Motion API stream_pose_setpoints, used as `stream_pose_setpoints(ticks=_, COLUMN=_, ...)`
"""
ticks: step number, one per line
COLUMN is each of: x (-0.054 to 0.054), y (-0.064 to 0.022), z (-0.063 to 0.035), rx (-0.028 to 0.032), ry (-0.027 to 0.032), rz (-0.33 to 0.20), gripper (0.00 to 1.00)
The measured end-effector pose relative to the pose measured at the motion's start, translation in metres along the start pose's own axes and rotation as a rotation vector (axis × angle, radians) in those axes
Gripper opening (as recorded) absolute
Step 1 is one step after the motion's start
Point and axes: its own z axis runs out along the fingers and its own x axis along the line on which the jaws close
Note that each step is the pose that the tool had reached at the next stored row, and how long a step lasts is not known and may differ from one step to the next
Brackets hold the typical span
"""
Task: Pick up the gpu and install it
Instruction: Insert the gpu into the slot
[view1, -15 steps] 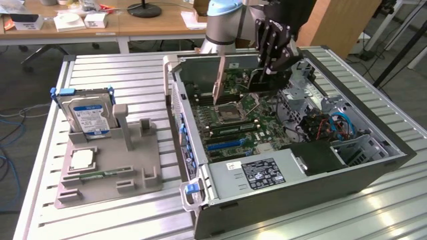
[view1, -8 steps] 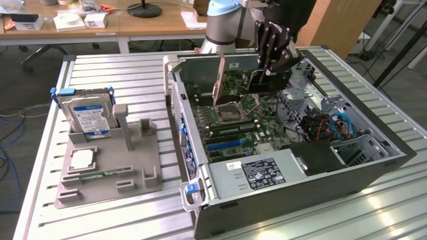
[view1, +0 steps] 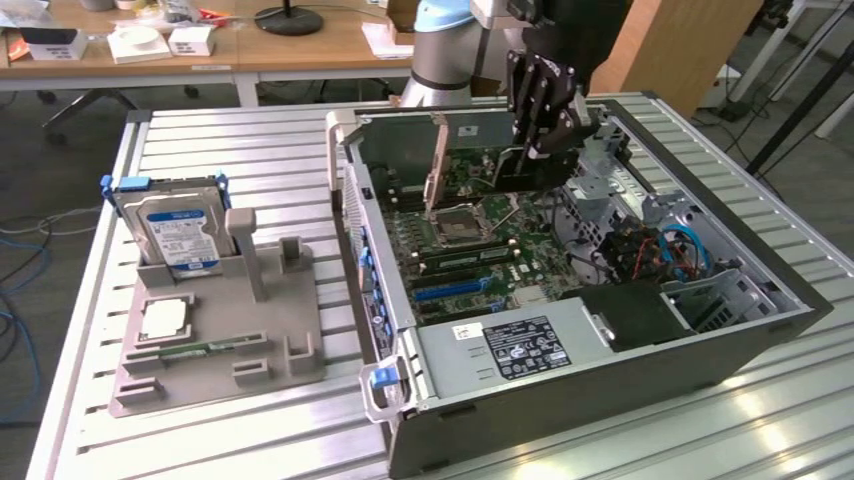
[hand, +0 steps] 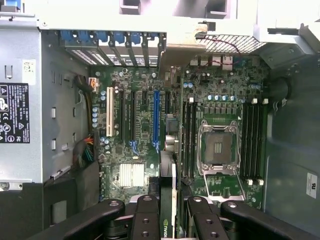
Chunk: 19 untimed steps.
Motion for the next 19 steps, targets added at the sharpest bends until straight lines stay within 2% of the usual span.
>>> stream_pose_setpoints(ticks=7, x=0.0, y=0.001, z=0.0086, rx=0.0037, ry=-0.0011, rz=0.0, gripper=0.26)
stream_pose_setpoints(ticks=19, x=0.001, y=0.0036, z=0.026, rx=0.0053, ry=-0.0011, rz=0.0, gripper=0.26)
